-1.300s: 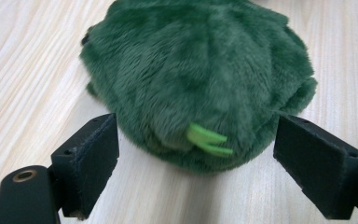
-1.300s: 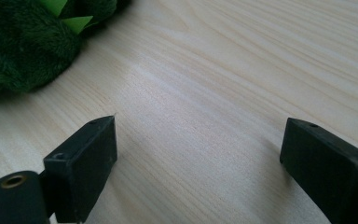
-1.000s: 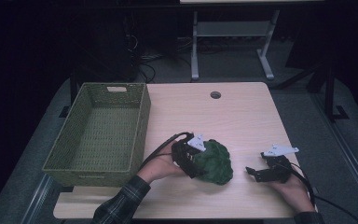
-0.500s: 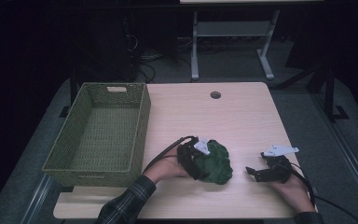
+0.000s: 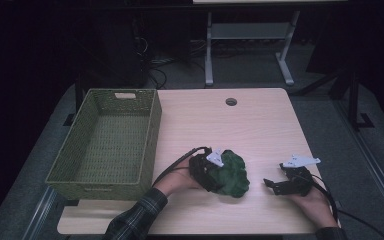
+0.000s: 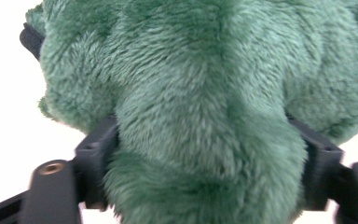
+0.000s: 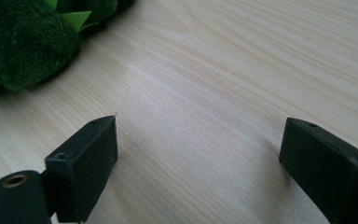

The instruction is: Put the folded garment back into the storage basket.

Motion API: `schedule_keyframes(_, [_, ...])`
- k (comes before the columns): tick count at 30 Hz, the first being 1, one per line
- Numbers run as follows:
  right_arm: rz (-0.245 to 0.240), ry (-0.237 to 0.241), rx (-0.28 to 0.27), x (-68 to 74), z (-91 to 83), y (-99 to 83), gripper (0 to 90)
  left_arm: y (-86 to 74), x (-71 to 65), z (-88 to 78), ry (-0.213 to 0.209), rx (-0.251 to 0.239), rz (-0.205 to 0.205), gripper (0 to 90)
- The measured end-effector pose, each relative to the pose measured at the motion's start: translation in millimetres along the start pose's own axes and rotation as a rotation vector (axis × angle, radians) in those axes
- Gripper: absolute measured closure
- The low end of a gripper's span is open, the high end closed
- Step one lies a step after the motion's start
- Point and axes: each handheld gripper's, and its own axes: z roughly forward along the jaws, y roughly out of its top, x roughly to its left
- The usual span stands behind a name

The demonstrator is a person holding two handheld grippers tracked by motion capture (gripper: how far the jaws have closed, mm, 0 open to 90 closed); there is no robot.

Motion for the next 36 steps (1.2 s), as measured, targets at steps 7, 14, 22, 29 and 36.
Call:
schedule_keyframes(7, [0.000, 0.000, 0.000, 0.1, 0.0, 0.0, 11.0, 1.3, -1.2, -3.1, -0.018, -0.001, -0.005, 58.1])
schedule_keyframes(14, [0.000, 0.000, 0.000, 0.0, 0.1, 0.0, 11.0, 2.5, -1.1, -5.3, -0.027, 0.004, -0.027, 68.7])
schedule_keyframes(22, [0.000, 0.000, 0.000, 0.0, 0.1, 0.1, 11.0, 6.1, 0.9, -18.8, 0.008, -0.050, -0.077, 76.7])
schedule_keyframes(29, [0.001, -0.001, 0.000, 0.1, 0.1, 0.1, 11.0, 6.0, 1.6, -25.2, 0.018, -0.049, -0.079, 77.0])
schedule_keyframes(36, [0.003, 0.000, 0.000, 0.2, 0.0, 0.1, 10.9, 12.6, 0.0, -41.0, 0.033, -0.061, -0.100, 76.8])
